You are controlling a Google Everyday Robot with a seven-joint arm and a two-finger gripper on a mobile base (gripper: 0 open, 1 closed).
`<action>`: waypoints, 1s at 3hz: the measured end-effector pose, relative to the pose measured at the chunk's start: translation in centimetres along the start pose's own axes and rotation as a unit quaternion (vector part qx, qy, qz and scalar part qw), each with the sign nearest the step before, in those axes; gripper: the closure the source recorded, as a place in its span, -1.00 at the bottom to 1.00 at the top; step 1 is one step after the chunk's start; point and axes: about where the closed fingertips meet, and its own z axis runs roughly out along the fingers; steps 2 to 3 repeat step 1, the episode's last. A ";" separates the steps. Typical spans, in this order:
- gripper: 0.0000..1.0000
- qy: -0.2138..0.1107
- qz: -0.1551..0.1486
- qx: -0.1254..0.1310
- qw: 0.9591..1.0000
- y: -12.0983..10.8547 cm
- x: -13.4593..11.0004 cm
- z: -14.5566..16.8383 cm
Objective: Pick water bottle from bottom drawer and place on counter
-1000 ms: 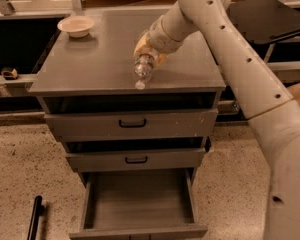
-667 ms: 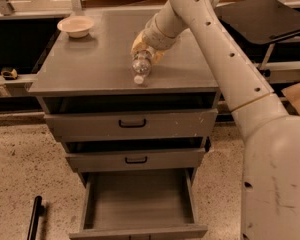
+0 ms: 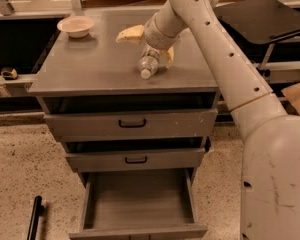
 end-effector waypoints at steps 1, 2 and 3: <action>-1.00 0.000 0.000 0.000 1.000 0.0 0.0 0.0; -1.00 0.000 0.000 0.000 1.000 0.0 0.0 0.0; -1.00 0.000 0.000 0.000 1.000 0.0 0.0 0.0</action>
Offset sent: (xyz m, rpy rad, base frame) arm 0.0000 0.0000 0.0000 0.0000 0.0000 0.0000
